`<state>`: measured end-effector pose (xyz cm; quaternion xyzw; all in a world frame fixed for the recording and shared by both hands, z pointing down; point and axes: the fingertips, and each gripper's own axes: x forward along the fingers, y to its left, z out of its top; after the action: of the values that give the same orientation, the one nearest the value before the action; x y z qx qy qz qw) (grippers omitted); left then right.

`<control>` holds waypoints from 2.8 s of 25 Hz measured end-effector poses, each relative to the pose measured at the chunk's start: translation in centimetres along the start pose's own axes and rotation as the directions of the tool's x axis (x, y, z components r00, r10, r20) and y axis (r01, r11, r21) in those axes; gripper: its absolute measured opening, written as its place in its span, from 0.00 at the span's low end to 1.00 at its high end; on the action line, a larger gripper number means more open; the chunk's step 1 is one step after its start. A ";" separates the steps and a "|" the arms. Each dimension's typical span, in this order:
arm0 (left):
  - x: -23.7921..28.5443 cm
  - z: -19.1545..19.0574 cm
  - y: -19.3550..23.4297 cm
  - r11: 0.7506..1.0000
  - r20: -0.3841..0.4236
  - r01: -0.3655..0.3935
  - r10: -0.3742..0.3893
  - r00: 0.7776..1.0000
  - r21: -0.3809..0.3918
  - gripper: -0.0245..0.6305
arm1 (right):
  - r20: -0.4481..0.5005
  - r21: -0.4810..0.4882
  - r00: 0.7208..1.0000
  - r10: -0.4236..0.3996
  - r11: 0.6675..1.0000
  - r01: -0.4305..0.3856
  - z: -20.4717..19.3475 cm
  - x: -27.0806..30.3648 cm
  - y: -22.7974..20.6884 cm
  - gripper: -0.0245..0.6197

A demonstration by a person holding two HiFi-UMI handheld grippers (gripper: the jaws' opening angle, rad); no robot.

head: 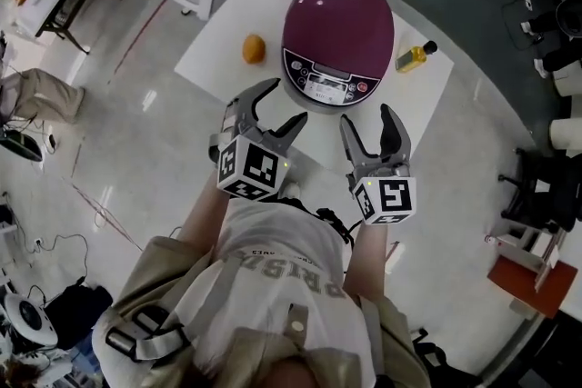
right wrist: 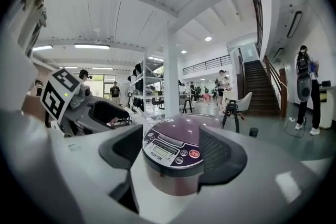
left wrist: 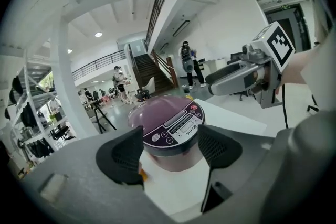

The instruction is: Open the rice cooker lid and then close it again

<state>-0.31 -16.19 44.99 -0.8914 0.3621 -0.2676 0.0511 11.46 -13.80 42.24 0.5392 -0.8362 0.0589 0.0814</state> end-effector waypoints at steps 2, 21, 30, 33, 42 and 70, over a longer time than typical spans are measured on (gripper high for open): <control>1.0 -0.2 -0.1 0.999 -0.009 0.039 -0.039 0.999 0.032 0.55 | -0.029 -0.034 0.999 0.022 0.999 -0.023 -0.2 1.0 0.2 0.52; 6.2 -2.2 -0.9 0.861 -0.197 0.339 -0.283 0.939 0.380 0.59 | -0.422 -0.284 0.872 0.249 0.877 -0.388 -5.0 6.9 3.1 0.61; 7.5 -2.5 -2.5 0.780 -0.260 0.398 -0.307 0.916 0.483 0.60 | -0.552 -0.320 0.789 0.269 0.805 -0.499 -7.1 7.0 3.7 0.67; 7.9 -3.0 -2.9 0.756 -0.293 0.418 -0.306 0.906 0.504 0.63 | -0.593 -0.339 0.763 0.258 0.779 -0.527 -7.9 7.1 3.7 0.68; 9.3 -3.7 -3.3 0.716 -0.354 0.426 -0.261 0.898 0.553 0.67 | -0.647 -0.371 0.725 0.236 0.733 -0.570 -9.0 7.3 3.7 0.69; 9.6 -4.7 -3.9 0.673 -0.435 0.428 -0.172 0.884 0.604 0.78 | -0.742 -0.416 0.648 0.172 0.640 -0.646 -10.7 6.8 4.0 0.80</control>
<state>5.44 -19.31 54.35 -0.7955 0.0866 -0.5369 0.2670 5.84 -16.25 54.05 0.2002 -0.8254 -0.0370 0.5266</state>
